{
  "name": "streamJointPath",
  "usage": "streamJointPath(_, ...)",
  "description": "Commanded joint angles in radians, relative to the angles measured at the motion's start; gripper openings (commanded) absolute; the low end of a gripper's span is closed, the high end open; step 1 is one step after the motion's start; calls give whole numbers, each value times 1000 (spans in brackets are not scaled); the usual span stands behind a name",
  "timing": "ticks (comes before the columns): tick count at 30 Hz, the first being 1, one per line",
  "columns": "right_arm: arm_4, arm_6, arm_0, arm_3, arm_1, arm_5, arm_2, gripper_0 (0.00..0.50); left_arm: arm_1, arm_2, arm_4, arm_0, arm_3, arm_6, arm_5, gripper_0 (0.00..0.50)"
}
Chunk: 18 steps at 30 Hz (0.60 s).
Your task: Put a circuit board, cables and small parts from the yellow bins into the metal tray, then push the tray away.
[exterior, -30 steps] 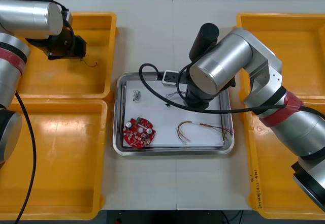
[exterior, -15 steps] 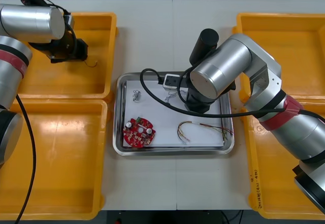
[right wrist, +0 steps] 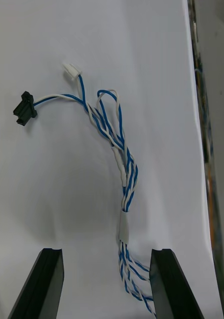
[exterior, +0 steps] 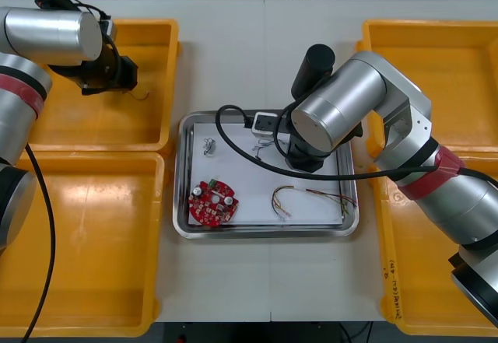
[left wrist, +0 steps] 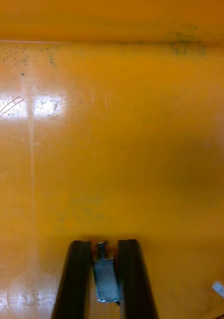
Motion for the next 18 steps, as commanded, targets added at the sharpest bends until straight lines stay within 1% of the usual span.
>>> streamJointPath(1,-44,10,-42,-16,-22,63,-42,500,16,-22,7,-40,3,-104,-6,0)
streamJointPath(6,-111,6,-84,-16,-22,167,-136,500,20,-22,8,-42,3,-104,17,0)
streamJointPath(9,-131,-1,-111,-17,-22,239,-186,500,29,-8,16,-42,-8,-111,40,0)
streamJointPath(13,-135,-11,-131,-40,-20,331,-244,500,43,12,18,-42,-47,-118,103,0)
streamJointPath(15,-116,-21,-137,-78,-24,384,-287,500,49,35,11,-42,-76,-121,157,0)
streamJointPath(18,-87,-36,-148,-132,-36,384,-333,500,54,63,5,-42,-114,-122,212,0)
